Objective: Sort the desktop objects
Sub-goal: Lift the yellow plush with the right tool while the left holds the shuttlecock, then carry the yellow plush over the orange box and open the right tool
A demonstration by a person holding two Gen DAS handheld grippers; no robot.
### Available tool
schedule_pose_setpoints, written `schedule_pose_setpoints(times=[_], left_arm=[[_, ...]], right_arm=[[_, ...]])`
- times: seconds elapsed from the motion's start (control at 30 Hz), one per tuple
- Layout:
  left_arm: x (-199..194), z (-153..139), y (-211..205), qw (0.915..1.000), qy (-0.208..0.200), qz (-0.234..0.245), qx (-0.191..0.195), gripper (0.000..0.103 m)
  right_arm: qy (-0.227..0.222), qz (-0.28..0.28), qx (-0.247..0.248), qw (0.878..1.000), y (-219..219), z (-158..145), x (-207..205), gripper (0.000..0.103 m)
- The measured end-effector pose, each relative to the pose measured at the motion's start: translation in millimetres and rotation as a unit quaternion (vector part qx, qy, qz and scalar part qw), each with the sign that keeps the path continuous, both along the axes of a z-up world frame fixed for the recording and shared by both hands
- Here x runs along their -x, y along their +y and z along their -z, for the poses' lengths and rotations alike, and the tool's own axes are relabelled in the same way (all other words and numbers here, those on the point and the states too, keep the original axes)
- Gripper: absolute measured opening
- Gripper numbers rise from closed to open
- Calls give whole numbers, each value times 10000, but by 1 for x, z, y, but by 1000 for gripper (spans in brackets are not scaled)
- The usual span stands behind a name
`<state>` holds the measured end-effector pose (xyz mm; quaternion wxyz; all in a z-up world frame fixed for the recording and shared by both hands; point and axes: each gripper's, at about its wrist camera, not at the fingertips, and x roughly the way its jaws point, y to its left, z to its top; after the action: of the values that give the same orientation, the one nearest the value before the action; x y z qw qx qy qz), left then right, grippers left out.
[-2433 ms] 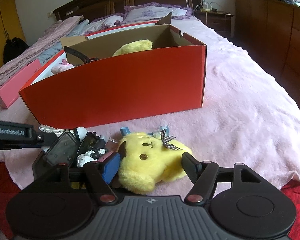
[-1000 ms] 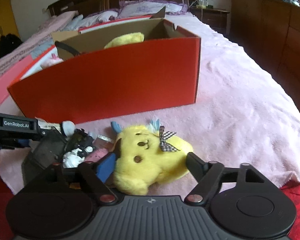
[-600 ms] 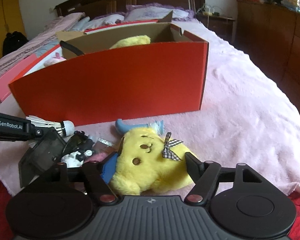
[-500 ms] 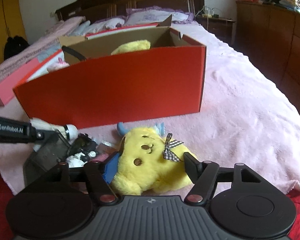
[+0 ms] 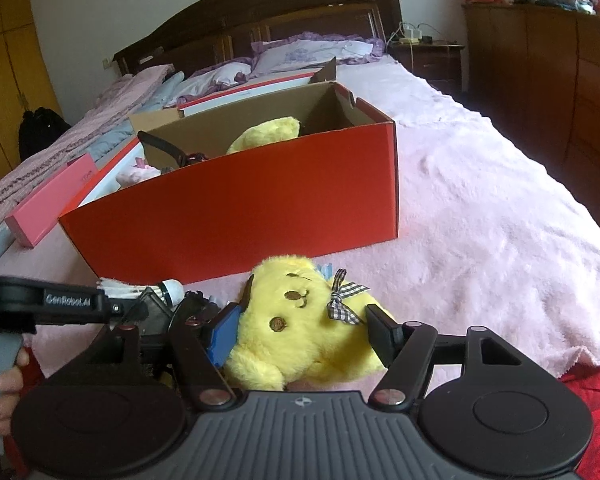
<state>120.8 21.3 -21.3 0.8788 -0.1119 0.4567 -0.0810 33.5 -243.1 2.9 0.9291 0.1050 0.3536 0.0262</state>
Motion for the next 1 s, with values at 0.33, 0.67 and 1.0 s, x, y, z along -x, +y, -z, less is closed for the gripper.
schedule_pose_setpoints(times=[0.33, 0.67, 1.0], left_arm=[[-10, 2, 3, 9998, 116, -47, 125, 42], [-5, 0, -3, 9998, 11, -9, -201, 56], [-6, 2, -4, 9998, 51, 8, -176, 59]], right_arm=[[-300, -288, 113, 9991, 14, -24, 10, 68], [-372, -404, 112, 9984, 21, -41, 8, 69], [-902, -717, 367, 9927, 30, -82, -18, 69]])
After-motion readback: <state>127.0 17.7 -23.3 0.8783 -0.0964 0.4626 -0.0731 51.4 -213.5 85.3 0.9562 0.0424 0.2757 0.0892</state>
